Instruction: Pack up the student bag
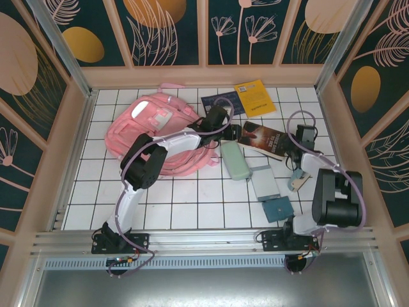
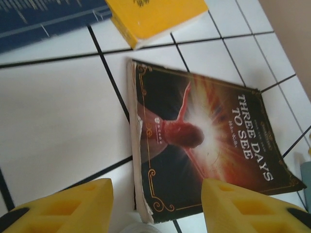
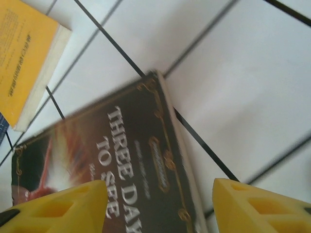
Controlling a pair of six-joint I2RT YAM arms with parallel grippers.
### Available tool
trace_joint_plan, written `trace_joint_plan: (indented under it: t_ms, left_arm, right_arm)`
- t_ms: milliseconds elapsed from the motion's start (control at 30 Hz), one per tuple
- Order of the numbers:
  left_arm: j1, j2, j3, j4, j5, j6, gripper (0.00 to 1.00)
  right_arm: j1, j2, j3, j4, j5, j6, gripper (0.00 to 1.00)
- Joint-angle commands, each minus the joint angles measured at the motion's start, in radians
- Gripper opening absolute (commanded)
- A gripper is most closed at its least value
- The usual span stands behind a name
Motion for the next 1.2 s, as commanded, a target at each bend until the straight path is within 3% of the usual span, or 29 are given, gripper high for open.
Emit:
trace_joint_plan:
  t_ms: [0, 300, 433, 633, 933, 1167]
  left_arm:
    - [-0.016, 0.025, 0.016, -0.012, 0.028, 0.015, 0.51]
    - [-0.056, -0.018, -0.067, -0.015, -0.004, -0.001, 0.51]
    - [-0.057, -0.078, -0.124, -0.003, -0.025, -0.011, 0.51]
    - [-0.074, -0.125, -0.163, 0.045, -0.008, -0.086, 0.51]
    - [-0.094, -0.044, -0.102, -0.001, -0.021, -0.168, 0.51]
    - [-0.094, 0.087, 0.091, -0.228, -0.16, -0.157, 0.51]
  right_arm:
    - [-0.004, 0.073, 0.125, 0.021, -0.004, -0.076, 0.61]
    - [-0.025, 0.444, 0.474, -0.084, -0.123, -0.119, 0.62]
    - [-0.032, 0.514, 0.529, -0.111, -0.16, -0.124, 0.65]
    - [-0.03, 0.467, 0.43, -0.083, -0.191, -0.102, 0.66]
    - [0.003, 0.304, 0.215, -0.017, -0.238, -0.056, 0.65]
    - [0.054, 0.286, 0.192, -0.038, -0.198, -0.075, 0.65]
